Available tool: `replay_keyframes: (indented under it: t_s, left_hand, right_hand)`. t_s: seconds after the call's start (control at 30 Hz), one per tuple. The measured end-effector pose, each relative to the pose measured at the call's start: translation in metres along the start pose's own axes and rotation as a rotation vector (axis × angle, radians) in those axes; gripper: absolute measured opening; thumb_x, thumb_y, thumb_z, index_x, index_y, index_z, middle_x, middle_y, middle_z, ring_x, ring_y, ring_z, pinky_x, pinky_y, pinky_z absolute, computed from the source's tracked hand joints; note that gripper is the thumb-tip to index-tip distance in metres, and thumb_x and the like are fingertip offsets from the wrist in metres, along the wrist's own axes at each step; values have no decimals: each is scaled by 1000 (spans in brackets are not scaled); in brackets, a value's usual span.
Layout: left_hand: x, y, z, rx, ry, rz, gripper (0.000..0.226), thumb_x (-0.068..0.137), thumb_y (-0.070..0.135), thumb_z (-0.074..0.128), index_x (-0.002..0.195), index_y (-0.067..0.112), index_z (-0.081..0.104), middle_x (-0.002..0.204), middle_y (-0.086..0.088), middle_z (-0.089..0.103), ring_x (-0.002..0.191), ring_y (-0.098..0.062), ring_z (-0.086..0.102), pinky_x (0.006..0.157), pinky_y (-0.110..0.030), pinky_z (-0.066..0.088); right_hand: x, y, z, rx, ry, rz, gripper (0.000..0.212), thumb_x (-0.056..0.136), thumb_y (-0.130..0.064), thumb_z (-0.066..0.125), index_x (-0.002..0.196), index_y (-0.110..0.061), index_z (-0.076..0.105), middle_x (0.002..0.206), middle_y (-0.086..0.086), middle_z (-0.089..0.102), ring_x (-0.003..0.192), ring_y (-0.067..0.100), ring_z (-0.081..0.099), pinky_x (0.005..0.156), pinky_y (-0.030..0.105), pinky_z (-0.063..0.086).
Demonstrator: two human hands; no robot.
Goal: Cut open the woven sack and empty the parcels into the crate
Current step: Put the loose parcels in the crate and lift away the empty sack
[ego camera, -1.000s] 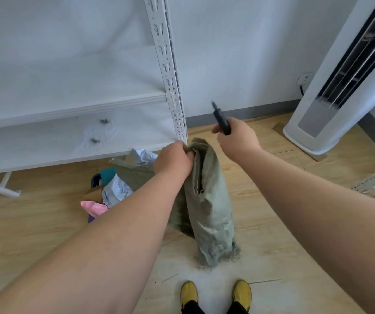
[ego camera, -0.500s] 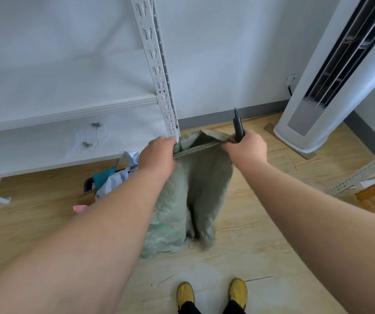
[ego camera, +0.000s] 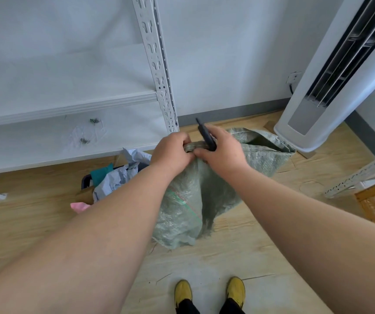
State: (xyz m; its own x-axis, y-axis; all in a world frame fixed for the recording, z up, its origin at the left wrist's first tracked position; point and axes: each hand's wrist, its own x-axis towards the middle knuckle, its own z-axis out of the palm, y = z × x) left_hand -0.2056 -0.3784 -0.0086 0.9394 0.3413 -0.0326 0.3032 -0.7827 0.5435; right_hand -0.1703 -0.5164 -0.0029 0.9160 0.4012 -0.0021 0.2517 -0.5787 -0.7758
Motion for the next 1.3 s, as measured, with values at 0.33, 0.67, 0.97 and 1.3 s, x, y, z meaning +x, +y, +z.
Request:
replay_keyframes:
  t_s: [0.33,0.67,0.97,1.3]
  left_hand:
    - [-9,-28,-11,-222,-467,-110,69,73,28,80,129,41,41,129,-1,49,112,-14,49,83,-29,43]
    - [-7,-11,-12,-348,-317,-53,28,83,19,70,102,31,52,95,4,63,84,-21,61,69,-26,47]
    - [0,-7,-18,-244,-211,94,19,78,26,77,93,28,66,87,12,61,83,-9,57,70,-20,39]
    - [-5,-56,-17,93,-236,-48,45,74,37,79,111,16,66,114,-6,65,99,-22,59,68,-23,34]
  right_hand:
    - [11,12,-9,-103,-44,126,26,83,-7,54,103,-23,59,88,3,66,82,27,63,73,37,53]
    - [18,9,-18,-107,69,83,20,87,-13,53,103,-24,57,88,4,67,75,27,68,72,45,57]
    - [22,13,-27,92,120,225,19,91,-5,46,102,-21,45,87,-2,61,51,7,68,55,32,54]
    - [22,53,-58,39,350,618,38,87,-5,52,122,-13,41,111,15,61,95,34,65,83,48,55]
